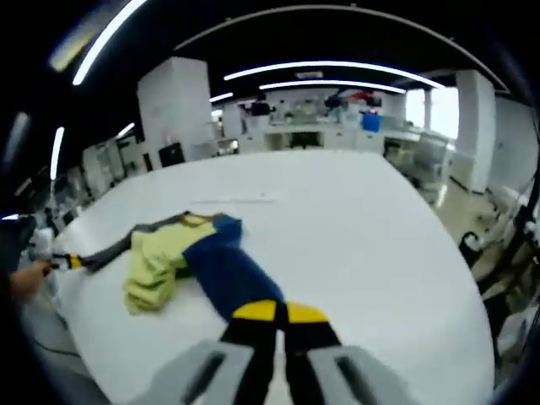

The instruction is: Fold the garment on the visible template until the final outline fits inside the template.

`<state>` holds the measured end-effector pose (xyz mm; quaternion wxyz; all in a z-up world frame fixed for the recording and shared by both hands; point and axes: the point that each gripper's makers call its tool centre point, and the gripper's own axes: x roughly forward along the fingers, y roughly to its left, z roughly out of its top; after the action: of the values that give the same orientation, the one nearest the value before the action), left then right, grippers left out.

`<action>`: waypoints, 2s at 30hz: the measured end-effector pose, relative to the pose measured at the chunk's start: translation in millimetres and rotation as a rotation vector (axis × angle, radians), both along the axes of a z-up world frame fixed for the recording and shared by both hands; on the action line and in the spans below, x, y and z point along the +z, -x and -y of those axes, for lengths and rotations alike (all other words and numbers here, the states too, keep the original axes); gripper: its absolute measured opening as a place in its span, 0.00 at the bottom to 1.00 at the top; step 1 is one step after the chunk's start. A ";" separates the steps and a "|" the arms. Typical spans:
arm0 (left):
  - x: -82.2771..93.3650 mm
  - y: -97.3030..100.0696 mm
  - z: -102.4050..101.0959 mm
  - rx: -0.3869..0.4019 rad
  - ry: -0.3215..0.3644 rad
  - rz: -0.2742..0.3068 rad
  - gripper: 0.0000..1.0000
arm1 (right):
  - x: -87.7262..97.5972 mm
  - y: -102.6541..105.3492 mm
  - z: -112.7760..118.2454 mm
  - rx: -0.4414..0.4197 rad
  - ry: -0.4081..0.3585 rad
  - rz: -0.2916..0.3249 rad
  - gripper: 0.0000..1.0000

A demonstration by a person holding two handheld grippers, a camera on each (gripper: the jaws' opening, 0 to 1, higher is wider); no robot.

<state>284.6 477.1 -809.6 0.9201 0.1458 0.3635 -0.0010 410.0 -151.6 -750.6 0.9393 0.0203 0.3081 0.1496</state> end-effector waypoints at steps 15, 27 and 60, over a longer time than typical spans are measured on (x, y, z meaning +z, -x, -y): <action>-3.3 -10.5 -32.6 0.011 -0.014 -0.006 0.00 | -17.7 -6.8 40.8 -0.200 -0.145 -0.099 0.00; -4.6 -15.4 -51.8 0.041 -0.036 -0.012 0.00 | -34.5 -10.1 78.8 -0.295 -0.106 -0.180 0.00; 22.7 -33.8 -30.0 0.011 0.116 0.133 0.52 | -33.4 -21.2 62.1 -0.041 0.079 -0.150 0.75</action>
<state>318.4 507.1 -786.9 0.9490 0.0899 0.3019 -0.0076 431.2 -213.7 -784.0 0.9165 0.0007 0.3827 0.1159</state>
